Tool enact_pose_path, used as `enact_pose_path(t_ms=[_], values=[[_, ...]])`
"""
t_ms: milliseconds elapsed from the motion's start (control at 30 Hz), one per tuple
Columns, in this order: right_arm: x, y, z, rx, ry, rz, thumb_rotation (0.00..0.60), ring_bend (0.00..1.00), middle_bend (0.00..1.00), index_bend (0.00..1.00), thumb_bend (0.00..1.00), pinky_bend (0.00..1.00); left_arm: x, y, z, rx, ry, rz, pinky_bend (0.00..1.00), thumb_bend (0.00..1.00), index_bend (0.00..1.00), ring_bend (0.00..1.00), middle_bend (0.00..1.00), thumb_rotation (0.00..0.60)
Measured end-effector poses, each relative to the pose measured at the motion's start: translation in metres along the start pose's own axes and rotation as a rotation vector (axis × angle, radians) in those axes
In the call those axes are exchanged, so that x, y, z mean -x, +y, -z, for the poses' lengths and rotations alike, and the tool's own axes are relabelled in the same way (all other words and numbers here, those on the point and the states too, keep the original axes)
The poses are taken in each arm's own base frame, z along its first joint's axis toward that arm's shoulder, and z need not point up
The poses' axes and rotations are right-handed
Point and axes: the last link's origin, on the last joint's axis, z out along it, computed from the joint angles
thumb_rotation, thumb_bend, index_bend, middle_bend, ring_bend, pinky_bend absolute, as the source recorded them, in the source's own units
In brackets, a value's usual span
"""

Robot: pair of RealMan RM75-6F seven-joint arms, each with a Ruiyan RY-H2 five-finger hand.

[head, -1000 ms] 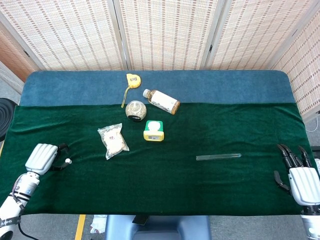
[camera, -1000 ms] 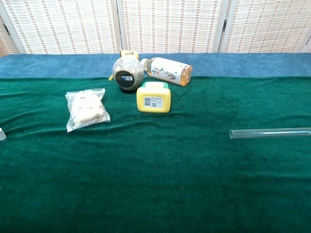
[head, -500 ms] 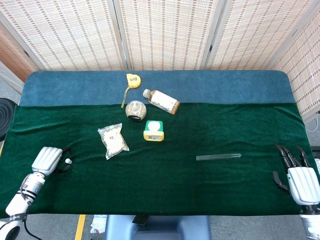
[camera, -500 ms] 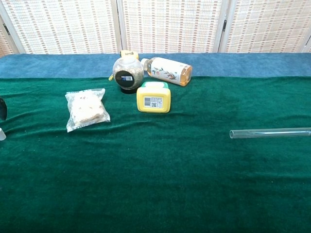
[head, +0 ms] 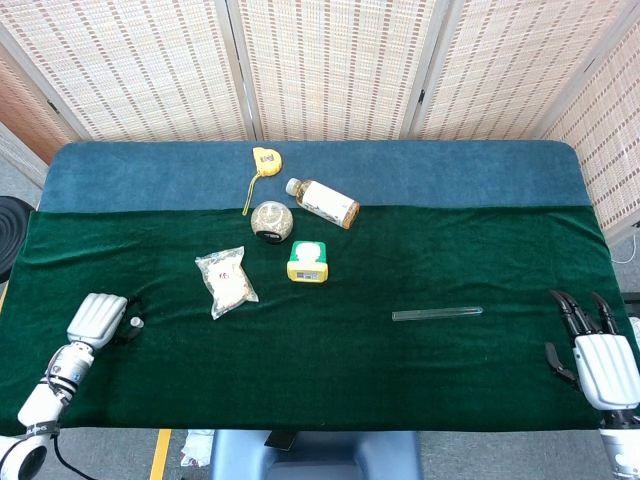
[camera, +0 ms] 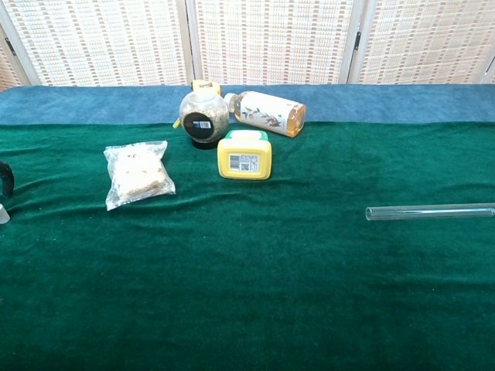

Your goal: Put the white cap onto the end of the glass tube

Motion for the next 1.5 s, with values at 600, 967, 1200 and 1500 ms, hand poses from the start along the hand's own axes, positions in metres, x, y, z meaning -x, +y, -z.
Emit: enact_pose_path(t_ms=[600, 967, 1200, 1500], values=[[-0.001, 0.0, 0.0, 0.002, 0.004, -0.002, 0.6, 0.3, 0.16, 0.06, 0.52, 0.0, 0.005, -0.005, -0.001, -0.02, -0.018, -0.001, 0.9, 0.38, 0.51, 0.94, 1.0, 0.6], [-0.001, 0.0, 0.0, 0.004, 0.005, -0.001, 0.6, 0.31, 0.17, 0.06, 0.52, 0.0, 0.006, -0.005, -0.003, -0.021, -0.022, 0.015, 0.9, 0.4, 0.55, 0.94, 1.0, 0.6], [0.0, 0.0, 0.0, 0.007, 0.003, 0.0, 0.6, 0.31, 0.18, 0.06, 0.52, 0.0, 0.006, -0.004, -0.003, -0.027, -0.018, 0.051, 0.9, 0.44, 0.59, 0.94, 1.0, 0.6], [-0.004, -0.014, -0.016, -0.063, -0.012, 0.042, 0.6, 0.39, 0.27, 0.08, 0.52, 0.14, -0.005, 0.002, -0.001, -0.013, 0.025, 0.235, 0.9, 0.47, 0.61, 0.94, 1.0, 0.6]])
